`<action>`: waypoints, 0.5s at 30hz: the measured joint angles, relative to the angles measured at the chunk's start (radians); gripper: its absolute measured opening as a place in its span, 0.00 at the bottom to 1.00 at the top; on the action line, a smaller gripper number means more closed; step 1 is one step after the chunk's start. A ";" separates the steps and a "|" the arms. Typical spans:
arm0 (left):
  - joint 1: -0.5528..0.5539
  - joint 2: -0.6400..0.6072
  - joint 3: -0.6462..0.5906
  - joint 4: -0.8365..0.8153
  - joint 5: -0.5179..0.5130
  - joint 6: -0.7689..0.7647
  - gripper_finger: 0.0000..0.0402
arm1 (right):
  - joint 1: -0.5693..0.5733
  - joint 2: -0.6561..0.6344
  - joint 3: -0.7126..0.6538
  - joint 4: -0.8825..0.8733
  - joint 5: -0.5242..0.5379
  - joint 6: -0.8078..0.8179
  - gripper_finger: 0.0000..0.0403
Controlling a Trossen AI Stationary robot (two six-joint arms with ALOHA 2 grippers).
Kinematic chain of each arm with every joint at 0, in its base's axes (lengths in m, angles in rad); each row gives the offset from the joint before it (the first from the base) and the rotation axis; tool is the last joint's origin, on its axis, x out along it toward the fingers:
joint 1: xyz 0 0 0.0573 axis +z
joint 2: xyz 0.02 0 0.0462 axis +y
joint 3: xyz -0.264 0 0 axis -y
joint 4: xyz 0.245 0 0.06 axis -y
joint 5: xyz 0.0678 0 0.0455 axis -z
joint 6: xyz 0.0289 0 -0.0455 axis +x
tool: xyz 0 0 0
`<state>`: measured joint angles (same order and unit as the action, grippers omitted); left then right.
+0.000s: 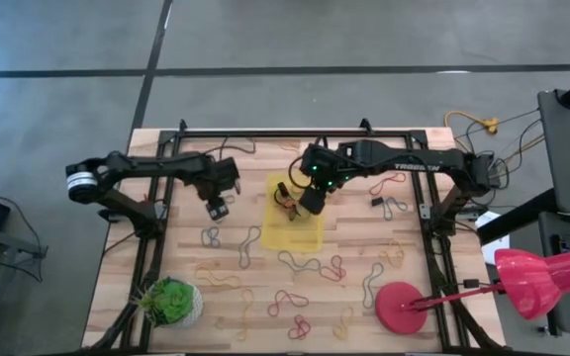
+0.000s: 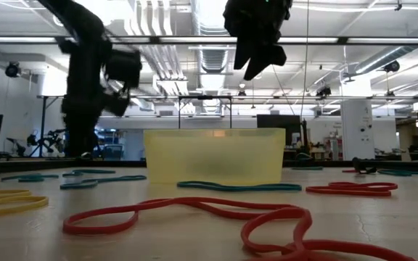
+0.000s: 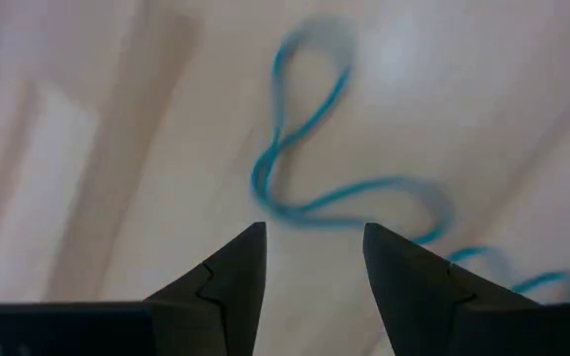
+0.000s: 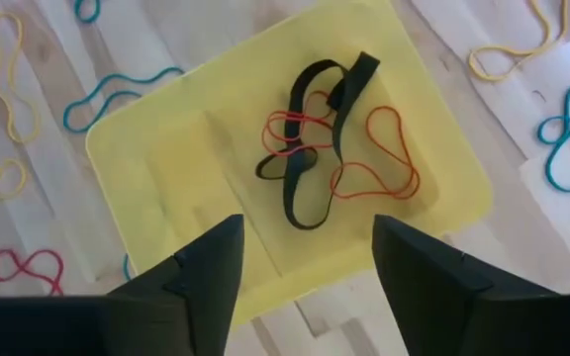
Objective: Pick and place rubber bands into bin
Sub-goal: Put the blue rubber band into the yellow bin
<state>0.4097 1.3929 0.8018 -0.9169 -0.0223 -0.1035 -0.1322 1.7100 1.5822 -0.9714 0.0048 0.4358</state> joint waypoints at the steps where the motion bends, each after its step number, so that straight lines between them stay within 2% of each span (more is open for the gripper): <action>1: 0.008 0.007 -0.026 0.006 -0.009 -0.004 0.39 | 0.002 0.000 0.000 0.001 0.000 0.000 0.53; 6: 0.022 0.015 -0.092 0.085 -0.041 -0.004 0.39 | 0.001 0.007 -0.002 0.003 -0.001 -0.002 0.54; 15: 0.030 0.015 -0.059 0.177 -0.043 -0.024 0.39 | 0.002 0.011 -0.022 0.003 -0.001 0.001 0.54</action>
<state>0.4392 1.4078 0.7429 -0.7398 -0.0654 -0.1271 -0.1307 1.7214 1.5606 -0.9686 0.0036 0.4370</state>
